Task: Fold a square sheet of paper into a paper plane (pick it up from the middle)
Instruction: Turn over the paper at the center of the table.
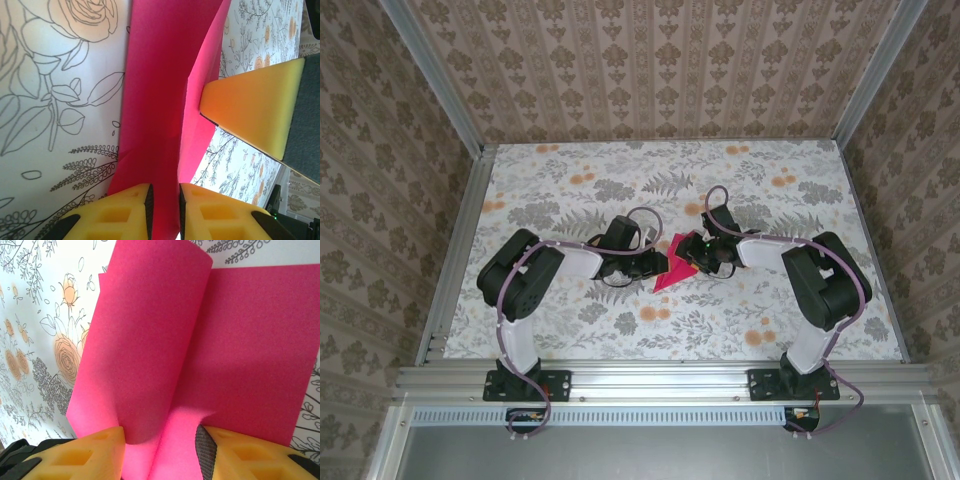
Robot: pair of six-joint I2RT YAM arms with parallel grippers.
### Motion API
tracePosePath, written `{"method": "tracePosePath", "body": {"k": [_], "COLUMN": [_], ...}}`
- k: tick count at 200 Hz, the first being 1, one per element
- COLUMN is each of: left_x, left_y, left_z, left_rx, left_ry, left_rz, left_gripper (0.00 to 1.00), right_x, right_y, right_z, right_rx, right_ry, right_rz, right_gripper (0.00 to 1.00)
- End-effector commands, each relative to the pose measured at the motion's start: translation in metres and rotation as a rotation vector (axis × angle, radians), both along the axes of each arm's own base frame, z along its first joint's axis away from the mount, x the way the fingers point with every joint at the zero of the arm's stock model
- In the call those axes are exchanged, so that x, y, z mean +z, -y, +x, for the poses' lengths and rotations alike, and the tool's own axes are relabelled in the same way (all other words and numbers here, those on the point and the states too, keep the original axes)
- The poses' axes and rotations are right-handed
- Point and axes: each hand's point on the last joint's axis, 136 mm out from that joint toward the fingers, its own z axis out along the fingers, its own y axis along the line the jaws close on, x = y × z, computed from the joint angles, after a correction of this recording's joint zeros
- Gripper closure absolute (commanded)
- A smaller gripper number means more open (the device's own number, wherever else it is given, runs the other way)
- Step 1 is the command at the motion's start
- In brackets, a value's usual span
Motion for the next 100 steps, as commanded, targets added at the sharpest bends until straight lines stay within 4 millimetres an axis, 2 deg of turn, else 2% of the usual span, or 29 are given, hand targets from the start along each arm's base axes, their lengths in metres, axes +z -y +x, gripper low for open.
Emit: {"method": "tracePosePath", "body": {"k": [1, 56, 100], "left_x": [0.007, 0.012, 0.010], "left_y": [0.001, 0.015, 0.021], "left_z": [-0.001, 0.004, 0.007], "left_rx": [-0.029, -0.072, -0.079], "left_ry": [0.020, 0.032, 0.031], "left_rz": [-0.013, -0.032, -0.040], "left_gripper": [0.77, 0.78, 0.88], "right_x": [-0.037, -0.029, -0.015], "right_y": [0.022, 0.016, 0.012], "right_z": [-0.025, -0.023, -0.020], "right_rx": [-0.034, -0.024, -0.017], "right_ry": [-0.131, -0.106, -0.066], "right_rz": [-0.114, -0.077, -0.042], "right_gripper": [0.53, 0.52, 0.52]}}
